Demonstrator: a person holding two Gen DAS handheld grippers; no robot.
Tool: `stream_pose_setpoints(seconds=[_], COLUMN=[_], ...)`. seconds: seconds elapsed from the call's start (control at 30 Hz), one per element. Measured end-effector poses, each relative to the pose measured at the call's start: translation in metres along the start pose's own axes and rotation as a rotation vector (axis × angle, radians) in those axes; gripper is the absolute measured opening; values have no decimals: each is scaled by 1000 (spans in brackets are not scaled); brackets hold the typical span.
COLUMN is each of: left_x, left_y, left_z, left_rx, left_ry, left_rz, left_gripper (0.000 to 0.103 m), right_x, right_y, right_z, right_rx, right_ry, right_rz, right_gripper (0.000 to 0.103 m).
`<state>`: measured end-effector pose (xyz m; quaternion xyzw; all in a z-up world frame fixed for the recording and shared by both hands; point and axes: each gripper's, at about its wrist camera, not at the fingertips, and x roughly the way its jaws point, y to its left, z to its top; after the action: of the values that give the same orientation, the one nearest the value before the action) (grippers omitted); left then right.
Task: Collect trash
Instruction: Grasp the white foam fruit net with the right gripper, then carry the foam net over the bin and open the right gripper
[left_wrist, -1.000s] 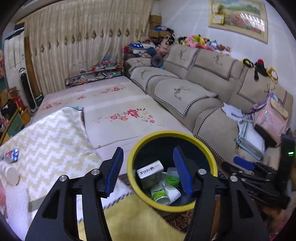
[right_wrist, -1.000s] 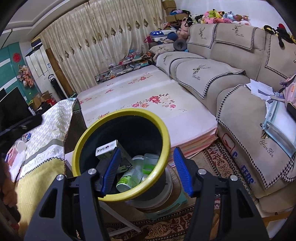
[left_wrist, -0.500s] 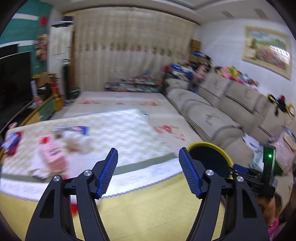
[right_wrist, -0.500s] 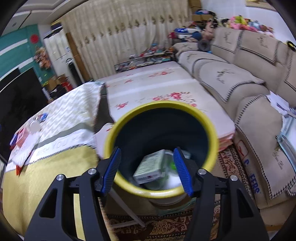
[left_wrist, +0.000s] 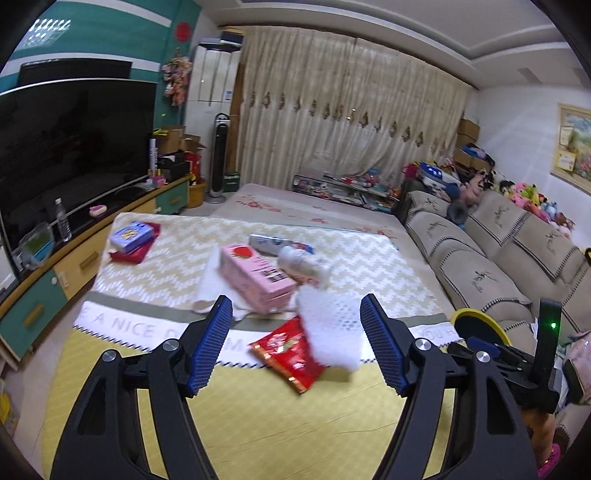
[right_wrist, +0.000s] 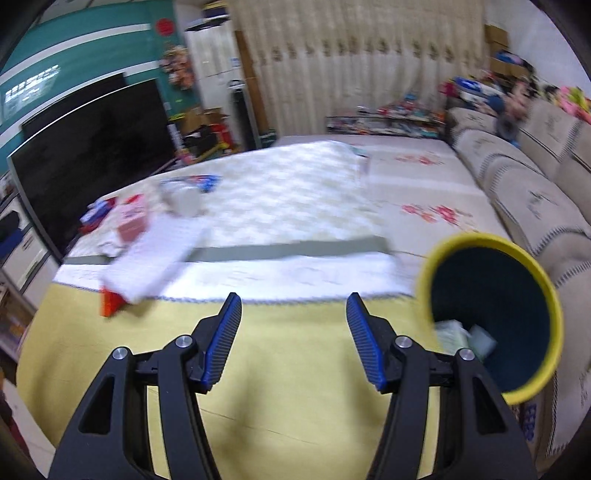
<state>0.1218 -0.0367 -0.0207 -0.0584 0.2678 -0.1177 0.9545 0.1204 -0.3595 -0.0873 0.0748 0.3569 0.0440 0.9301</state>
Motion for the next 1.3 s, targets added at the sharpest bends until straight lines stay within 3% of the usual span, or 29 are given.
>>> stream_pose_setpoints(seconds=[0.37,0.5,0.77,0.87,0.9,0.93,1.0,1.3], left_x=[-2,1,11,13,14,15,17,23], left_y=[29,34,35,37,37,37,38,31], left_z=[-11,-14,-20,-22,-22,-22,-23,-25], left_rx=[-52,-54,-63,-67,-68,-70,-70,-55], left_ry=[12,21,48,53,55,57,61,71], left_rz=[14,8,-20,-22,-22,-22,-23,-30], left_gripper=[74,74,74,74,74,74,74,74], right_x=[27,44,78,82,81,79,74,39], right_y=[110,131,139,132,132,131,130,127], right_z=[21,19,17,16,16,17,18,17], right_rx=[-138,-161,-158,-128,-127,-130,-135,-159], right_ry=[17,44,125,146,142,138,130,83], right_rz=[140,123,74,99,100,99,98,142], right_gripper=[56,63,63,48,40,26,14,13])
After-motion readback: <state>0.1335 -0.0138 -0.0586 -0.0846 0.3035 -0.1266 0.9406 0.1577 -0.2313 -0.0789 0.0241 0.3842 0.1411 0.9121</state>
